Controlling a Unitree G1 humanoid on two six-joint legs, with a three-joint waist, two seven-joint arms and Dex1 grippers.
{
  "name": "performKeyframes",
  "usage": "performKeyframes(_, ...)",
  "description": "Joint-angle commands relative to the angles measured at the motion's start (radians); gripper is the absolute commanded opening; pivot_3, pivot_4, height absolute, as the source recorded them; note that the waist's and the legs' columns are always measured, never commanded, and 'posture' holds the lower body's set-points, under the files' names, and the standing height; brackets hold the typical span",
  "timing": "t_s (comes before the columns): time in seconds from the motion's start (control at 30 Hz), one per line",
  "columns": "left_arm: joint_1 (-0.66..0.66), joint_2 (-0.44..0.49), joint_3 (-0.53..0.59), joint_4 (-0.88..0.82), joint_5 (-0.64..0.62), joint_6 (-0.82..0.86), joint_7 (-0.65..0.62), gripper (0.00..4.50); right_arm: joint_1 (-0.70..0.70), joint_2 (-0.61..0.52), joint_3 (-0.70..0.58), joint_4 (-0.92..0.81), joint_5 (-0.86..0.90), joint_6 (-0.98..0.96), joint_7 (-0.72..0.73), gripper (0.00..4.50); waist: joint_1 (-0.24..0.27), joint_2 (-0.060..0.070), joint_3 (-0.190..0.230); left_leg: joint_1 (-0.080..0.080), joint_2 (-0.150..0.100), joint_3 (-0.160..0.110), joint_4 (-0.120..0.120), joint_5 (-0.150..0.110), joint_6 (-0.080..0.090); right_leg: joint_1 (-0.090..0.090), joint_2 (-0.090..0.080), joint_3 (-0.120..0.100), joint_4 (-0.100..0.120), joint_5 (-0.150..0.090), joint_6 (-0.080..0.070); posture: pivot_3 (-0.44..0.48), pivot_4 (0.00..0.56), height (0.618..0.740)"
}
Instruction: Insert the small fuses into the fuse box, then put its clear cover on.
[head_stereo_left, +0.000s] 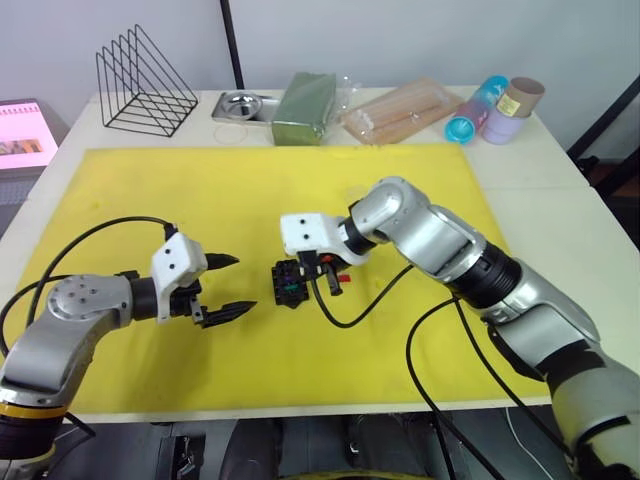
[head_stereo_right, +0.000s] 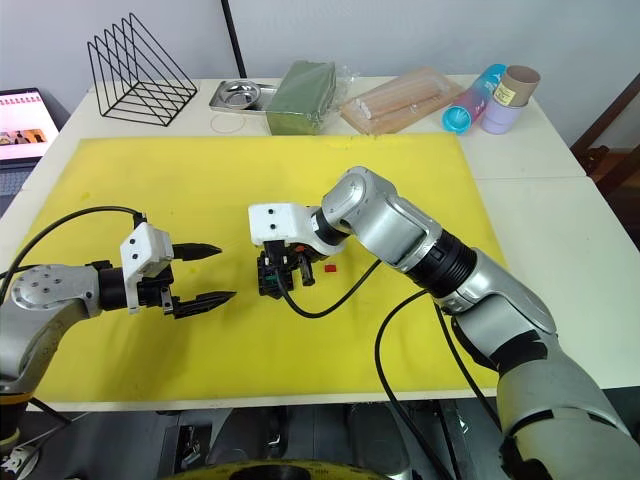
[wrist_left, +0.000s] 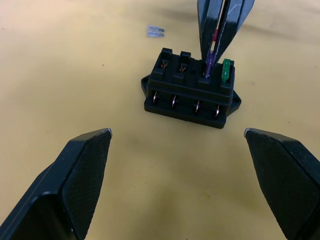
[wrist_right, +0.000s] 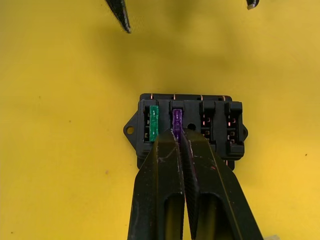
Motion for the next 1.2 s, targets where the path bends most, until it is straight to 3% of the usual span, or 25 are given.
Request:
performKeyframes(0.03, -0.003, -0.005, 0.016, -0.024, 0.0, -0.02, 0.008, 4.5, 0.0, 0.002, 0.027, -0.004, -0.044, -0.025, 0.019, 0.02, 0.0, 0.0, 0.0, 0.0, 0.0, 0.0, 0.0, 0.0, 0.0, 0.0, 0.0, 0.0, 0.0, 0.0, 0.0, 0.0, 0.15, 0.74)
performKeyframes(0.57, -0.005, -0.021, 0.009, -0.038, 0.005, -0.018, 0.034, 4.5, 0.003, 0.07, 0.07, 0.09, -0.184, 0.001, -0.002, 0.02, -0.002, 0.0, -0.001, 0.009, 0.0, -0.001, 0.0, 0.0, 0.0, 0.009, 0.001, -0.001, 0.0, 0.0, -0.001, 0.0, 0.15, 0.74)
performKeyframes(0.87, -0.009, -0.025, 0.008, -0.043, 0.005, -0.016, 0.042, 4.5, -0.054, 0.116, 0.017, 0.088, -0.118, 0.178, 0.044, 0.02, -0.001, 0.0, -0.001, 0.01, 0.0, -0.001, 0.0, 0.0, 0.0, 0.009, 0.001, -0.001, 0.001, 0.0, -0.001, 0.0, 0.15, 0.74)
performKeyframes(1.2, -0.019, -0.021, 0.014, -0.034, 0.005, -0.015, 0.04, 4.5, -0.11, 0.117, 0.029, 0.067, -0.119, 0.167, 0.052, 0.02, -0.002, 0.0, -0.001, 0.007, 0.0, -0.001, 0.0, 0.0, 0.0, 0.007, 0.001, -0.001, 0.0, 0.0, -0.001, 0.0, 0.15, 0.74)
